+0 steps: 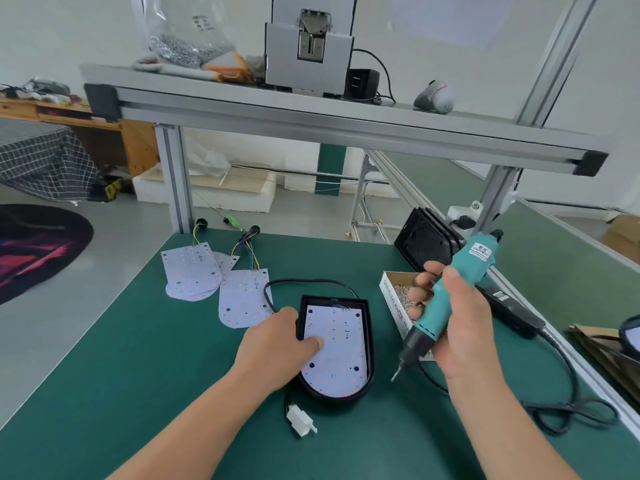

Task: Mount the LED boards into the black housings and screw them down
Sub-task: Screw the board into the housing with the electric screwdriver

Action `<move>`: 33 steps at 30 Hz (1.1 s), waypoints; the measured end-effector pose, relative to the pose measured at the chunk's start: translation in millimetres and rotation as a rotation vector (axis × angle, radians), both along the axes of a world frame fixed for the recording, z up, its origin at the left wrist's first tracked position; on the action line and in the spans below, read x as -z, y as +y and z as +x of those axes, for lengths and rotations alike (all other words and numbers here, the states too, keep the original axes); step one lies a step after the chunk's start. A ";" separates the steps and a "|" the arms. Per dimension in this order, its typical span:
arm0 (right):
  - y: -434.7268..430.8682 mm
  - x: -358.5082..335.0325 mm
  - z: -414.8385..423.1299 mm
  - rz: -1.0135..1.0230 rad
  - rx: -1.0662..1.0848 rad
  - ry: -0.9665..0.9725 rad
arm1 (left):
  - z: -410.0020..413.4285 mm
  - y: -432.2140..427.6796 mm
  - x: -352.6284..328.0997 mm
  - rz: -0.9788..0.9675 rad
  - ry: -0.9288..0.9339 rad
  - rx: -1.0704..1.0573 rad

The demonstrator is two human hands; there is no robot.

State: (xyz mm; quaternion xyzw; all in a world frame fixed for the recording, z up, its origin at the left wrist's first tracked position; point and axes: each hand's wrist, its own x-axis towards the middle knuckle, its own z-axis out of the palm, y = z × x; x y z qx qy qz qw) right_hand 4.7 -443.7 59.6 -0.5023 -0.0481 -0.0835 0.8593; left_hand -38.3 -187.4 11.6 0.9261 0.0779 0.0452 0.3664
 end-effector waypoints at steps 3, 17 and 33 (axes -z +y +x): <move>-31.0 7.4 -4.3 -0.051 0.022 0.057 | -0.2 0.0 -1.1 0.010 0.000 0.001; -132.0 31.8 -1.9 -0.809 0.180 0.340 | -4.4 0.5 -4.1 0.010 -0.001 0.006; -141.4 19.8 -13.4 -1.603 0.331 0.399 | -7.6 -0.6 -8.4 0.079 -0.012 0.004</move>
